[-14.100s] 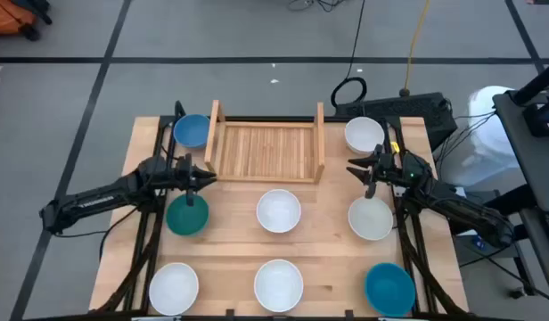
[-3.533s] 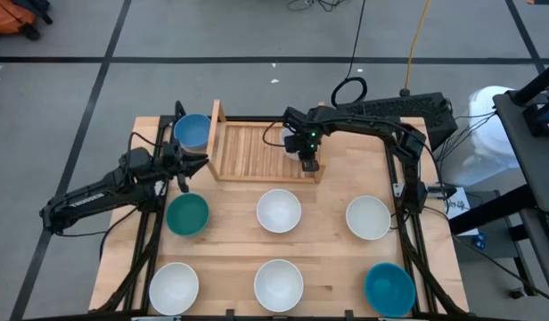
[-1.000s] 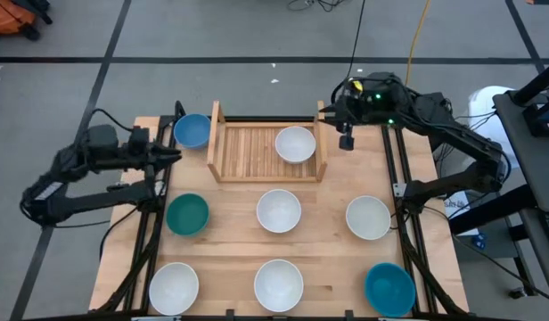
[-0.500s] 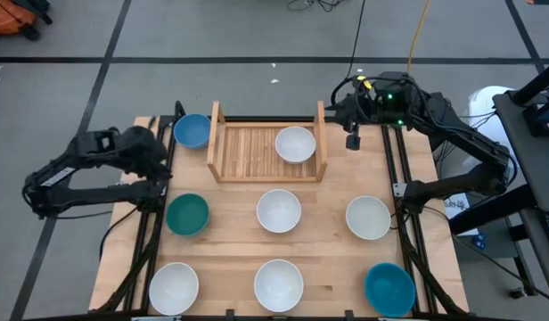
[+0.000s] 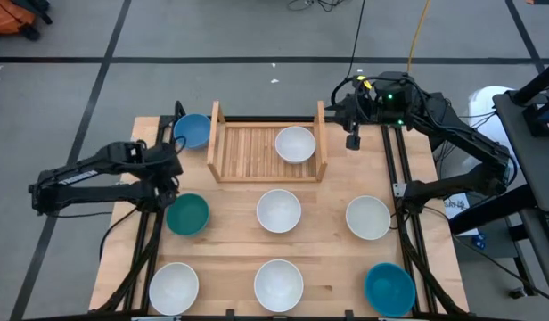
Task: Place and stack bowls onto a shelf
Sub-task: Put the green bowl on the shelf
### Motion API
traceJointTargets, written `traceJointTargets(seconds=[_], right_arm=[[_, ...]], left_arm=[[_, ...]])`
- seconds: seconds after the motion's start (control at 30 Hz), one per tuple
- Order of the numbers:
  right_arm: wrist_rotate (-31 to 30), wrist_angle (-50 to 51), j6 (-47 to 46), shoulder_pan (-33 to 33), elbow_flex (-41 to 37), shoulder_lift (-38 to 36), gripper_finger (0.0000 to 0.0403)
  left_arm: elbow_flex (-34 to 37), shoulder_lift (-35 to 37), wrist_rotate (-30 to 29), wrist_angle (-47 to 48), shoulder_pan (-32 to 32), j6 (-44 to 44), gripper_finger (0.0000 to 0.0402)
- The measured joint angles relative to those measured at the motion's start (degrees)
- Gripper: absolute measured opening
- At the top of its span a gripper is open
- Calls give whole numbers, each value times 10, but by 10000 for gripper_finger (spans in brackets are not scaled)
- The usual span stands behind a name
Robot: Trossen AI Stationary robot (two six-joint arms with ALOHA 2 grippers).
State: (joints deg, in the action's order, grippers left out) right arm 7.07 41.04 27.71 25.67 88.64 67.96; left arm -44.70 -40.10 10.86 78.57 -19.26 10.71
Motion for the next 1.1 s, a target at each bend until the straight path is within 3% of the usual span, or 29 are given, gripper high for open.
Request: traceJointTargets(seconds=[0.37, 0.63, 0.9, 1.1], right_arm=[[0, 0, 4, 0, 0, 0, 105], [0, 0, 15, 0, 0, 0, 105], [0, 0, 15, 0, 0, 0, 105], [0, 0, 15, 0, 0, 0, 105]], left_arm=[[11, -19, -7, -55, 26, 208, 88], [11, -67, 10, -133, 75, 240, 88], [11, -139, 11, -156, 134, 509, 88], [12, -186, 13, -215, 202, 606, 88]])
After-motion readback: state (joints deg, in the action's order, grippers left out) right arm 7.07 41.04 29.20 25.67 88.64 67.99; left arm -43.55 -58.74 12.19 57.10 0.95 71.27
